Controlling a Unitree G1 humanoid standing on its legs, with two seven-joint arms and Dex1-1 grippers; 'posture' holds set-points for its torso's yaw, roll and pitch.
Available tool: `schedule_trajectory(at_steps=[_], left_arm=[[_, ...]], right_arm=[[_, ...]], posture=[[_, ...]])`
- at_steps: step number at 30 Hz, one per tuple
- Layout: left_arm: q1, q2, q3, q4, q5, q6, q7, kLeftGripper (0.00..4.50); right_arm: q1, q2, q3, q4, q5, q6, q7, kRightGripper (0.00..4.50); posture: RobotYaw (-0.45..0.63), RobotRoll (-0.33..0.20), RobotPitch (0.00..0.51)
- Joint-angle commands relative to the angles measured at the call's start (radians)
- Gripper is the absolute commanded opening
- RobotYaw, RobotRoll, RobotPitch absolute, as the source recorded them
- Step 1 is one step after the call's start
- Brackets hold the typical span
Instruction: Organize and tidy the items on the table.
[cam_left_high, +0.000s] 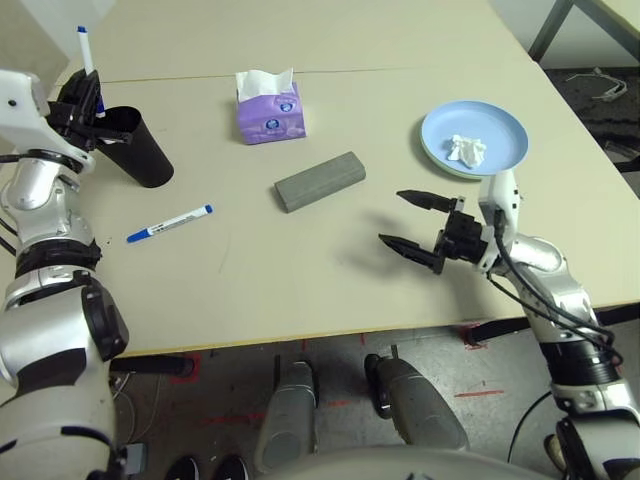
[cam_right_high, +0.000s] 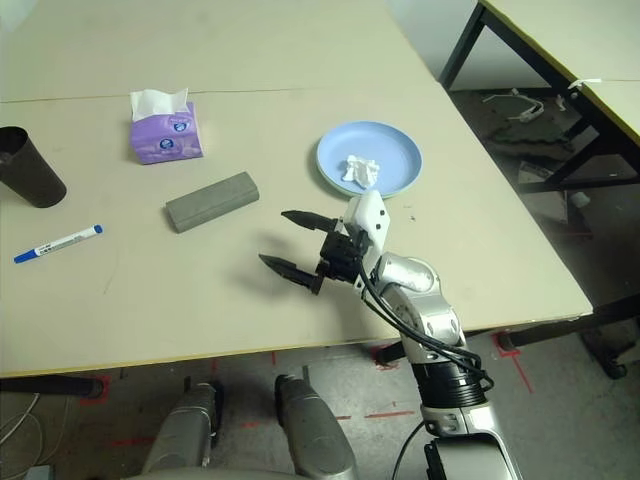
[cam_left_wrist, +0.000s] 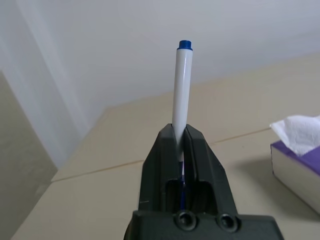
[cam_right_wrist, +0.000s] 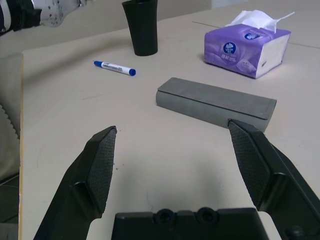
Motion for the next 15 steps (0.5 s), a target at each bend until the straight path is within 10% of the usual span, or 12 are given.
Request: schedule_trajectory(at_steps=[1,9,15], left_arm=[[0.023,0.012,0.024,0.007,-0.022,-0.019,0.002,1.6],[0.028,0.022,0.035,-0.021,-0.037,-0.023,-0.032,4.35],[0.039,-0.064,0.01,-0.216,-0.173,0.096,-0.3,4.49]], right_arm=[[-0.009,-0.008,-0.007,-0.012,0.009,0.014,-0.001,4.5],[-0.02,-0.01,-0.004,0.009,0.006,0.007,0.008,4.5],[-0.016,0.0,0.012,0.02,-0.004,-0.005,0.01,4.5]], posture=[[-0.16,0.0,0.223],[-0.16,0.0,0.222],[-0.16,0.0,0.22]])
